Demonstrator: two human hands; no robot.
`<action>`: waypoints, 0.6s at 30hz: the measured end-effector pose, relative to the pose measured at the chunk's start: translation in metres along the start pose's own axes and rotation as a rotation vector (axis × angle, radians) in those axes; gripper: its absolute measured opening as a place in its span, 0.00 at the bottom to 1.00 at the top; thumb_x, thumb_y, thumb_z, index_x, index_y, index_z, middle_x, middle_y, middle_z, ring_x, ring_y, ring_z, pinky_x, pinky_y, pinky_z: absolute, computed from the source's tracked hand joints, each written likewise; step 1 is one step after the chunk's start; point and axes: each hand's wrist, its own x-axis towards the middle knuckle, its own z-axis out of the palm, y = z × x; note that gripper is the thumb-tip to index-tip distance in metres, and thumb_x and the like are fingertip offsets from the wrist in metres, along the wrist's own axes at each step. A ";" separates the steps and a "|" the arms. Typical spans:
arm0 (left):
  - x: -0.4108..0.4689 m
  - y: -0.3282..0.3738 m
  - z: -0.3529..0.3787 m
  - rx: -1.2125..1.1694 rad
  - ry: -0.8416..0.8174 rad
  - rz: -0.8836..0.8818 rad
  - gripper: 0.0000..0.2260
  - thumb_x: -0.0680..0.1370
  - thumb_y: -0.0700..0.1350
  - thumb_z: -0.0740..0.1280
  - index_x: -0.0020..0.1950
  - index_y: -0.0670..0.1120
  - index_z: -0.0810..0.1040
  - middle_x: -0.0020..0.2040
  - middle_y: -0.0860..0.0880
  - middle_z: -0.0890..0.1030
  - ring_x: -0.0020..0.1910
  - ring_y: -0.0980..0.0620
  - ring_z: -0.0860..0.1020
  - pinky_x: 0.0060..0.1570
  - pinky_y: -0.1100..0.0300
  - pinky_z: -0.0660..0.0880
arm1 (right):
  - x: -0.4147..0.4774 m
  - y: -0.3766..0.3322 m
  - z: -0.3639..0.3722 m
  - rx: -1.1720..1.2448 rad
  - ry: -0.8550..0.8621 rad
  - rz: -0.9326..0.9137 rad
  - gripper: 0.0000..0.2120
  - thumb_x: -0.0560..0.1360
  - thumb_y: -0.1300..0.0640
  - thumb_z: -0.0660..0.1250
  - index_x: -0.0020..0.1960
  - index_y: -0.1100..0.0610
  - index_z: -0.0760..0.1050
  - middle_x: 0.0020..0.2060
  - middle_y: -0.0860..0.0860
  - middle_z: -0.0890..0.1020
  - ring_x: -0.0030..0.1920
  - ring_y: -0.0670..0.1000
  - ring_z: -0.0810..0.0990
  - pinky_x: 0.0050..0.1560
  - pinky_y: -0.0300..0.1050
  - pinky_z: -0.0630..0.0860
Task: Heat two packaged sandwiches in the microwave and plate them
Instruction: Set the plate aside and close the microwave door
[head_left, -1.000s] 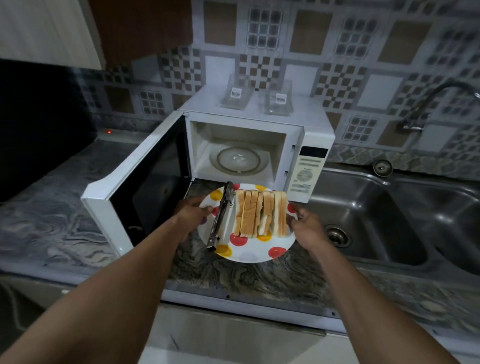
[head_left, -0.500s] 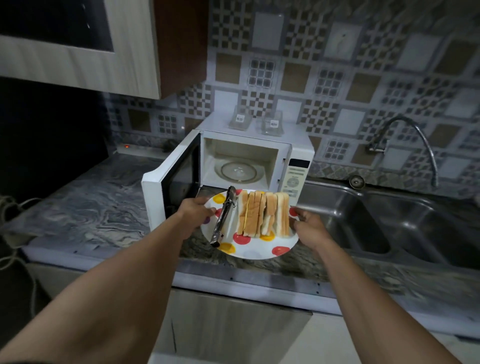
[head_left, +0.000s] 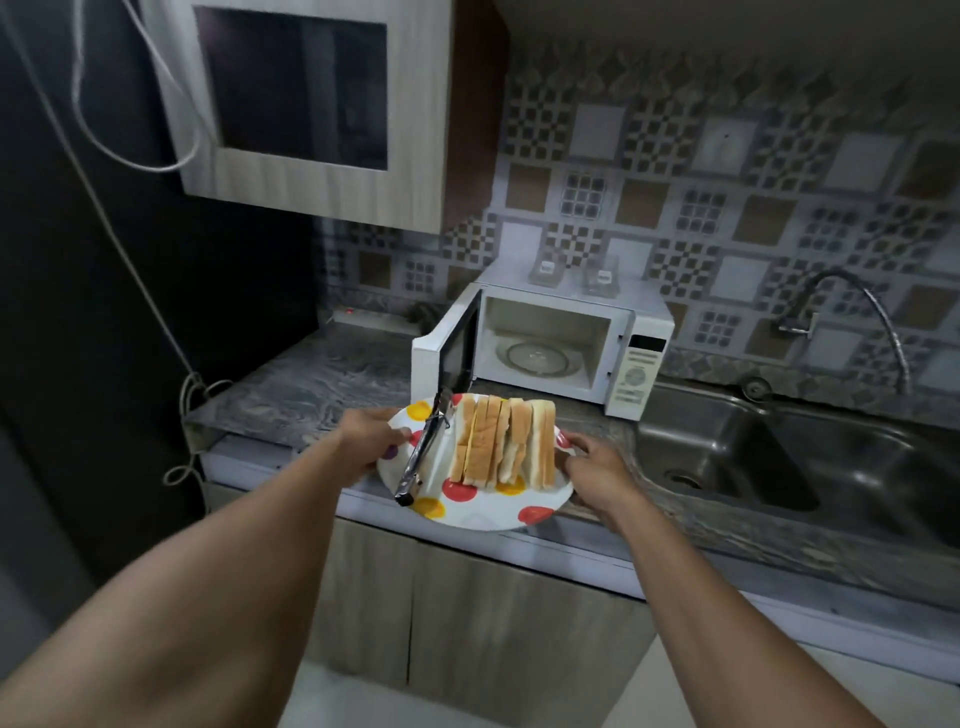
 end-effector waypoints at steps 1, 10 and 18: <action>-0.007 -0.002 -0.012 0.006 0.022 -0.008 0.12 0.78 0.35 0.68 0.60 0.42 0.81 0.41 0.44 0.79 0.32 0.53 0.70 0.33 0.60 0.72 | -0.005 -0.004 0.010 0.008 -0.019 -0.012 0.22 0.77 0.60 0.72 0.70 0.55 0.75 0.53 0.54 0.84 0.46 0.51 0.84 0.42 0.42 0.79; -0.040 -0.022 -0.126 -0.025 0.157 -0.068 0.14 0.78 0.35 0.67 0.63 0.44 0.80 0.33 0.48 0.77 0.27 0.55 0.68 0.27 0.63 0.68 | -0.026 -0.042 0.114 0.023 -0.170 -0.068 0.21 0.78 0.61 0.71 0.70 0.55 0.74 0.53 0.51 0.83 0.51 0.54 0.84 0.55 0.52 0.81; -0.018 -0.039 -0.206 -0.071 0.239 -0.142 0.15 0.78 0.37 0.69 0.63 0.47 0.80 0.38 0.46 0.80 0.34 0.52 0.74 0.43 0.54 0.75 | -0.002 -0.061 0.205 0.004 -0.251 -0.076 0.24 0.75 0.55 0.74 0.70 0.52 0.75 0.57 0.54 0.83 0.52 0.56 0.84 0.49 0.50 0.78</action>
